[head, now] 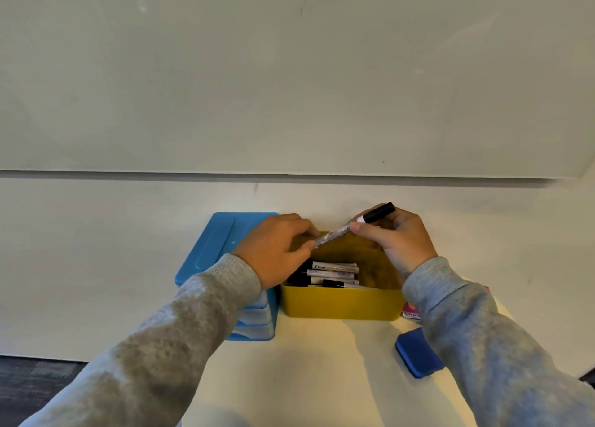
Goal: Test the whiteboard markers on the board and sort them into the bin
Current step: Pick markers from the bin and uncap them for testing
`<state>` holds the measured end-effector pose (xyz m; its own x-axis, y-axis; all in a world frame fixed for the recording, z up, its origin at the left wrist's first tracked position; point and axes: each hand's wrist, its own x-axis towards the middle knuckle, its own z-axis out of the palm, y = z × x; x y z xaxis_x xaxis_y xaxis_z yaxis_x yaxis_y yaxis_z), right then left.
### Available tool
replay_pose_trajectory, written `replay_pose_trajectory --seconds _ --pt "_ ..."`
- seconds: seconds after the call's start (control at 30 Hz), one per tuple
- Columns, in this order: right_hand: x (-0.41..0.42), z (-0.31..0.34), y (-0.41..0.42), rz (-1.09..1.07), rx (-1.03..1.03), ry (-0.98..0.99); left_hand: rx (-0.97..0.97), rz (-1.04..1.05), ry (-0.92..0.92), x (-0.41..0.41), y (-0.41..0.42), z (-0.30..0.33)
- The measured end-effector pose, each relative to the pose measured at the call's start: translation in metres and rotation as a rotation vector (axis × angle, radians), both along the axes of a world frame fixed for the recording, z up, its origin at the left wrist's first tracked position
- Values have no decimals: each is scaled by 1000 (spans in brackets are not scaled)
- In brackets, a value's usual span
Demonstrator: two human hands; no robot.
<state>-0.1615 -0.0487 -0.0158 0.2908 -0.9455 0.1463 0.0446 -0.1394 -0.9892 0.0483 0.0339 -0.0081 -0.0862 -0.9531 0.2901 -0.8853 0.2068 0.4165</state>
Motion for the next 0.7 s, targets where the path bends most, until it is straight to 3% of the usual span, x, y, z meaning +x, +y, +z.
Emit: replay_pose_trajectory --seconds 0.13,0.27,0.43,0.6,0.7 --pt "2 -4 0 45 3 -39 -86 7 260 -8 -8 0" --pt "5 -7 6 195 -101 71 -155 8 441 -8 -2 -2" --pt "4 -10 11 401 -146 270 -124 -89 364 -7 2 -1" --pt "3 -4 7 328 -22 98 -175 -117 246 -7 -3 -5" --pt "-1 0 2 212 100 -161 -188 -114 215 -9 -4 -5"
